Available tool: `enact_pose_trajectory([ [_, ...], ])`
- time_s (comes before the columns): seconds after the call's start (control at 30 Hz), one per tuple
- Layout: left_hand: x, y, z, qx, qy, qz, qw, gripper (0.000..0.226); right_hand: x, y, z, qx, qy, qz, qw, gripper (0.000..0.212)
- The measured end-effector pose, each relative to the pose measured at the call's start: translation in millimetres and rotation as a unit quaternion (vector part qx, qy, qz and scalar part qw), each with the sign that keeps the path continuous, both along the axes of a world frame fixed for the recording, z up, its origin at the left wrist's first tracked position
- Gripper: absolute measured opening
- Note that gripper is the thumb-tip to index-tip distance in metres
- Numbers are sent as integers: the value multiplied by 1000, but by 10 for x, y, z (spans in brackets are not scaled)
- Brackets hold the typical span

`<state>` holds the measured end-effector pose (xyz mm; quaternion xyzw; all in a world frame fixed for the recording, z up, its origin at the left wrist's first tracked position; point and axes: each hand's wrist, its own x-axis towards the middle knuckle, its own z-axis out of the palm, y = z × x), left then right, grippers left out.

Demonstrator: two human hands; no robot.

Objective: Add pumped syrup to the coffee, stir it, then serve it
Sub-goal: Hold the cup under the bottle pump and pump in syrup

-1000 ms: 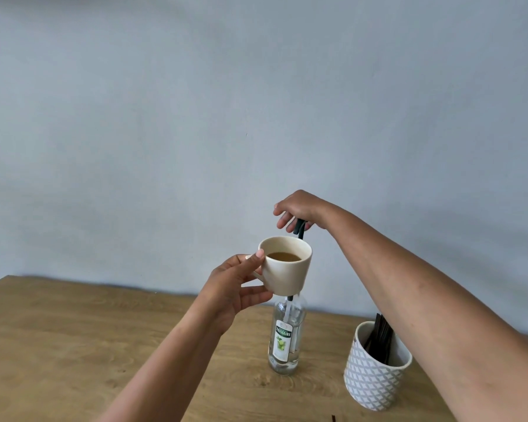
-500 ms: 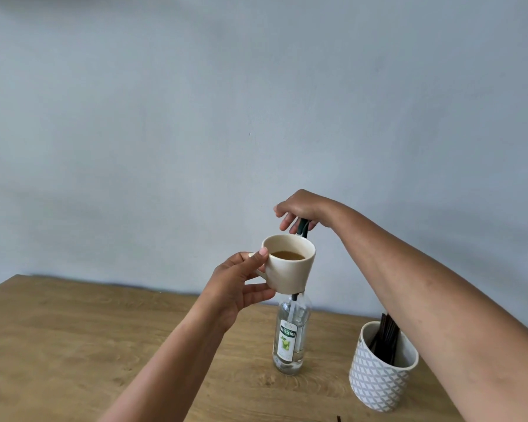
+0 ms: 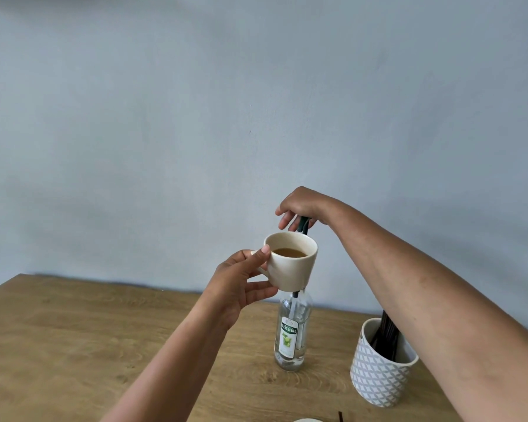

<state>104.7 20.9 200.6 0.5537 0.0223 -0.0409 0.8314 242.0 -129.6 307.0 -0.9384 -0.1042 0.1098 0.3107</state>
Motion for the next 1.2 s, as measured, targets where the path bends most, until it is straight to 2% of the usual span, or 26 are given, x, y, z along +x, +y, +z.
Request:
enact_pose_trajectory([
  [0.63,14,-24,-5,-5,3,-3,1000,29,9,14,57,0,-8,29,1000,35],
  [1.2,62,-20,-14,-5,6,-9,1000,32,-20,7,-7,25,2,5,1000,34],
])
